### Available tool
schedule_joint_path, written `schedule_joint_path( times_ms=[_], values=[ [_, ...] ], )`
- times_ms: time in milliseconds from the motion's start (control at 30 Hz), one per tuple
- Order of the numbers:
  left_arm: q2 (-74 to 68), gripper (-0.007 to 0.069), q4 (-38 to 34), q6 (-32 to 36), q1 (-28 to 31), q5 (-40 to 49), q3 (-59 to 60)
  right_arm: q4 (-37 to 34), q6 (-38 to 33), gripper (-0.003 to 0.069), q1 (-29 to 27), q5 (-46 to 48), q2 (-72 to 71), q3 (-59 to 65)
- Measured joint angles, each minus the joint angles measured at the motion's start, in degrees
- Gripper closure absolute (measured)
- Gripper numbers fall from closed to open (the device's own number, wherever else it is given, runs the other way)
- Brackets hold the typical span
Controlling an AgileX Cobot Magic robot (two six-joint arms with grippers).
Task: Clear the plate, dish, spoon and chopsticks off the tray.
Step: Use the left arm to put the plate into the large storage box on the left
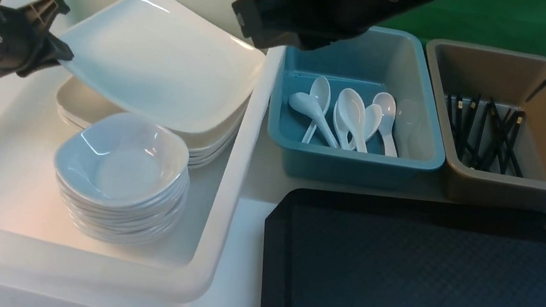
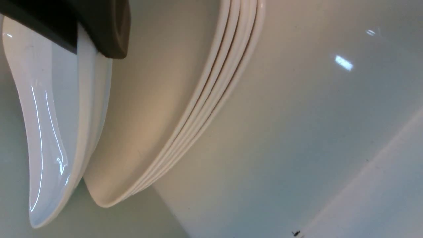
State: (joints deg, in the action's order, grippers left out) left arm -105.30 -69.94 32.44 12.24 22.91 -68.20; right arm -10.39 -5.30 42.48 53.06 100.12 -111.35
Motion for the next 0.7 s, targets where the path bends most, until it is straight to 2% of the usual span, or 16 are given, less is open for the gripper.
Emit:
schedule_joint_path(
  times_ms=[133, 167, 233, 333, 400, 433, 500, 567, 700],
  values=[
    [0.0, 0.0495, 2.2, -0.5, -0.3, 1.6, 0.0, 0.0, 0.0, 0.0634, 0.0, 0.0, 0.0, 0.0],
    [0.0, 0.0429, 4.0, -0.9, -0.3, 2.9, 0.0, 0.0, 0.0, 0.0635, 0.0, 0.1, 0.0, 0.0],
    [0.0, 0.0378, 5.8, -1.0, -0.4, 3.7, 0.0, 0.0, 0.0, 0.0635, 0.0, 0.1, 0.0, 0.0],
    [1.2, 0.0258, 12.3, -2.5, -0.4, 4.4, 0.0, -0.1, 0.0, 0.0635, 0.0, 1.5, 0.0, -0.1],
    [2.0, 0.023, 14.8, -3.8, -0.4, 4.4, 0.0, -0.1, 0.0, 0.0635, 0.0, 2.1, 0.0, -0.1],
    [3.7, 0.0195, 19.4, -5.9, -0.4, 4.4, -0.1, -0.1, 0.0, 0.0635, 0.0, 3.0, 0.0, -0.1],
    [4.8, 0.0178, 21.8, -7.5, -0.4, 4.3, -0.2, -0.1, 0.0, 0.0635, 0.0, 3.3, 0.0, -0.1],
    [7.6, 0.0161, 27.5, -10.5, -0.4, 3.9, -0.3, -0.1, 0.0, 0.0635, 0.0, 3.9, 0.0, -0.1],
    [11.7, 0.0173, 30.4, -11.7, -0.4, 4.4, -0.4, -0.1, 0.0, 0.0635, 0.0, 4.8, -0.3, -0.1]
  ],
)
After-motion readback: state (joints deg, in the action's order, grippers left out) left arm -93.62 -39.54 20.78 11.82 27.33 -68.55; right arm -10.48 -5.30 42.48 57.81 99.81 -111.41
